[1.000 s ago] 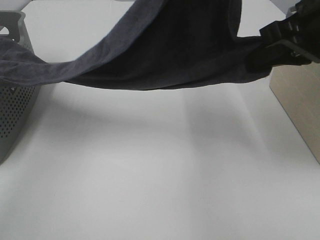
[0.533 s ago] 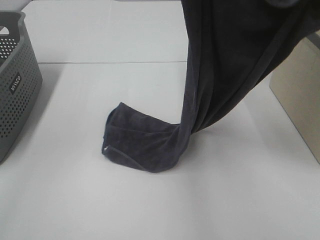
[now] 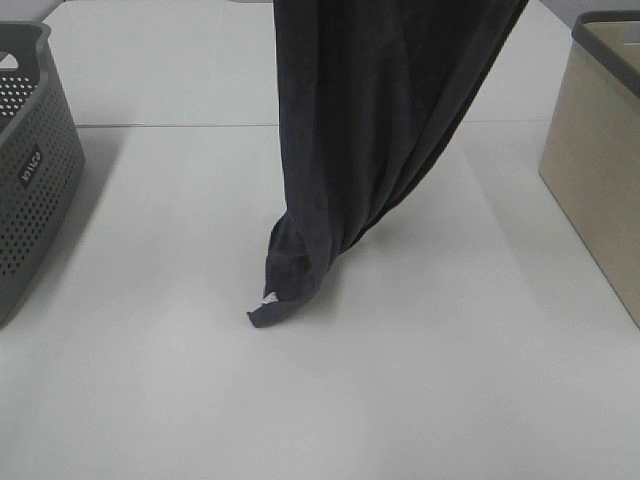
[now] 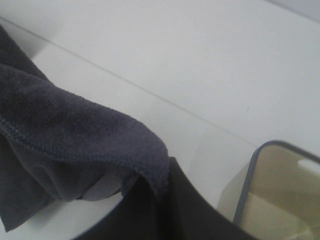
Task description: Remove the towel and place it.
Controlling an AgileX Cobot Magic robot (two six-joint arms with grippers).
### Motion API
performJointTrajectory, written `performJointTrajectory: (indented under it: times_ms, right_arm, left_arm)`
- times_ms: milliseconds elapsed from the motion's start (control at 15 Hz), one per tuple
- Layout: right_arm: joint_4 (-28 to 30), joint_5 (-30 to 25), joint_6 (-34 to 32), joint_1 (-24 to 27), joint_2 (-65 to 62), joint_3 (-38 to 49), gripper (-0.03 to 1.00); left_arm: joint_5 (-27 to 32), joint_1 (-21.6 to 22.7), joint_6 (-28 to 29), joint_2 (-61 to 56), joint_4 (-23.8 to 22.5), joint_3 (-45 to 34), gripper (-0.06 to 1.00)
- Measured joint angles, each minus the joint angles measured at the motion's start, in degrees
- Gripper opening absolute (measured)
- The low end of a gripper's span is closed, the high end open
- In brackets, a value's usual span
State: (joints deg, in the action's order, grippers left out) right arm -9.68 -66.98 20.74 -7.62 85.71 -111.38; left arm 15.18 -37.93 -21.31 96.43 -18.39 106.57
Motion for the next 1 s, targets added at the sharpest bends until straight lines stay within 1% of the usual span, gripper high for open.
performJointTrajectory:
  times_ms: [67,200,333,400,467,667,800,867,1000]
  right_arm:
    - [0.0,0.2,0.2,0.0,1.8,-4.0,0.02]
    - [0.0,1.8,0.5,0.0,6.0,-11.2,0.02]
    - [-0.5,5.7,0.9,0.0,9.6,-16.5,0.02]
    - [-1.8,8.0,1.3,0.0,11.5,-18.6,0.02]
    - [-2.9,9.3,1.5,0.0,12.3,-19.5,0.02]
    - [-9.9,16.3,5.0,0.0,15.2,-22.6,0.02]
    - [-13.2,21.3,7.5,0.0,15.7,-22.7,0.02]
    - [-13.7,22.6,8.3,0.0,15.8,-22.7,0.02]
    - [-13.7,22.6,8.4,0.0,15.9,-22.7,0.02]
  left_arm:
    - [-1.4,0.7,0.3,0.0,-0.1,0.0,0.0]
    - [-8.4,3.2,1.0,0.0,-0.1,0.0,0.0]
    - [-17.1,5.8,1.1,0.0,-0.1,0.0,0.0]
    - [-20.6,7.0,1.1,0.0,-0.1,0.0,0.0]
    - [-22.1,7.7,1.1,0.0,-0.1,0.0,0.0]
    - [-25.8,9.3,1.0,0.4,0.2,0.0,0.0]
    - [-31.0,9.5,-2.0,1.8,0.1,0.0,0.0]
    - [-34.4,9.5,-4.2,2.9,0.1,0.0,0.0]
    - [-34.5,9.9,-4.6,3.5,0.1,0.1,0.0]
